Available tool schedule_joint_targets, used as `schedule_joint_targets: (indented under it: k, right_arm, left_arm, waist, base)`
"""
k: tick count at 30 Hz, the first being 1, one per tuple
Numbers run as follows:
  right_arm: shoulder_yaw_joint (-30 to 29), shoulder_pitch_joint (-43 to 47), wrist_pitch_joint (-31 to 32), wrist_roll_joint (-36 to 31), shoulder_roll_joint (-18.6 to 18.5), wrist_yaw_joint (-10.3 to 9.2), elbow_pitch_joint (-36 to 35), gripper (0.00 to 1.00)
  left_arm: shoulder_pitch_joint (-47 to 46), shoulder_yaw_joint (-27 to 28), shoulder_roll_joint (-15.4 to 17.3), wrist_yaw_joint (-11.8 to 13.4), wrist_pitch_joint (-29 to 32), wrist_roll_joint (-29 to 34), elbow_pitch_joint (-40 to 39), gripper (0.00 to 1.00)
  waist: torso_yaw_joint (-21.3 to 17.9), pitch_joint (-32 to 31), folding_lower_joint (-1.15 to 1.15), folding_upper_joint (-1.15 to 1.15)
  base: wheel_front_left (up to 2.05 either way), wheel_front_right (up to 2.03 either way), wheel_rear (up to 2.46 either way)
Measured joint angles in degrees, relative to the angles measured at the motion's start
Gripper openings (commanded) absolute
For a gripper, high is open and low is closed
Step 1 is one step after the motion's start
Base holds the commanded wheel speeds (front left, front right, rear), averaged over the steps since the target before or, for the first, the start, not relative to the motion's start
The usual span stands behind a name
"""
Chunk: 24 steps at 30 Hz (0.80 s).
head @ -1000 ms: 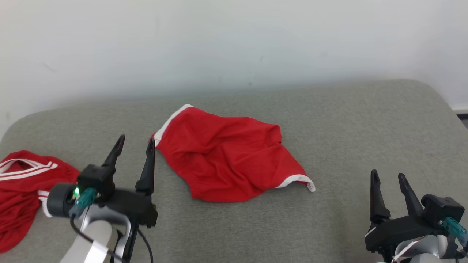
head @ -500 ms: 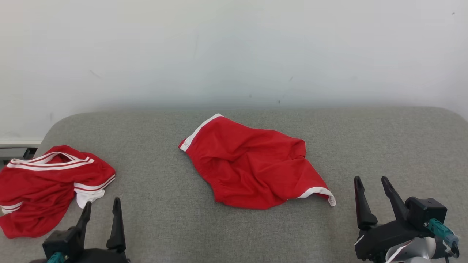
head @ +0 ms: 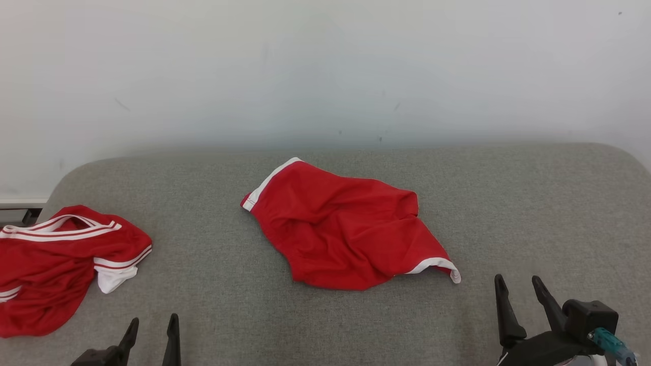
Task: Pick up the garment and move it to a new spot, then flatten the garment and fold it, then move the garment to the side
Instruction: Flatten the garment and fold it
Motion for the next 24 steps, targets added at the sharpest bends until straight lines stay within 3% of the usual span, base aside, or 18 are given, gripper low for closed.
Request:
schedule_joint_targets:
  k: [24]
  right_arm:
    - [-0.1,0.6,0.5,0.0,0.5,-0.30,0.1,1.00]
  left_arm:
    - [1.5,-0.9,-0.8,0.0,6.4,2.6,-4.9,1.00]
  waist:
    - [-0.9,1.2,0.00,0.00]
  base:
    - [0.00,0.00,0.00]
